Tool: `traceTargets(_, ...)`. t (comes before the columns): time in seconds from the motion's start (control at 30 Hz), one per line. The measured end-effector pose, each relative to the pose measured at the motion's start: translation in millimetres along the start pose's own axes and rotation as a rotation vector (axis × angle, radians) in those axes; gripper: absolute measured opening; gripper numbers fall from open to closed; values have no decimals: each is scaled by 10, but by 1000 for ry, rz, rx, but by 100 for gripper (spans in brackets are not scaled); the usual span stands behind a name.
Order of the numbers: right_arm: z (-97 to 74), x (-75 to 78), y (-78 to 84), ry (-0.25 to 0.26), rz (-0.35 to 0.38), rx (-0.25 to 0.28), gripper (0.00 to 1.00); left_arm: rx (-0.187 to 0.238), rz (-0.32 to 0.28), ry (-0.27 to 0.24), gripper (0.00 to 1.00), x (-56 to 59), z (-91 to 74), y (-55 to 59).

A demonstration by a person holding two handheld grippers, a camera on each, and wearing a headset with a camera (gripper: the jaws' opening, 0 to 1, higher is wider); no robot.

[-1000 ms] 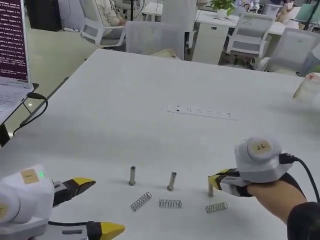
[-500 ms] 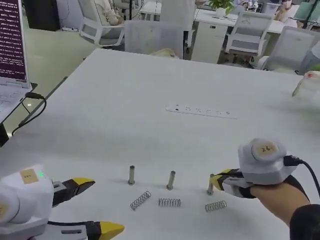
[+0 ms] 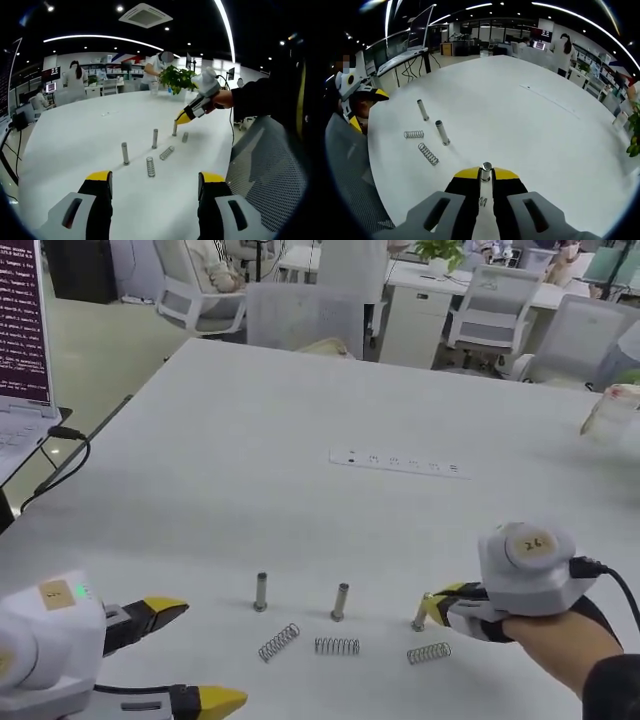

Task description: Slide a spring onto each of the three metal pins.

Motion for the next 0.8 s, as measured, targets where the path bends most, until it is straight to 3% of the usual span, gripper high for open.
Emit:
traceTargets(0.57,-13,15,67,-5,-5,-6,6,-9,-2,5,66,5,-1,8)
traceTargets(0.8,-27,30,178,-26,-18,-27,10,-10,-4,4,66,5,-6,13)
Point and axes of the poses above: the centre of the closed fingertips' face, and the gripper's own axes: z roughly forward along the fingers, x roughly to its right, y roughly out of its underside, the point moved 8 cm from there along -z, roughly backward along the fingers, and after that the axes turned 14 degrees about y, right-handed, at the moved point
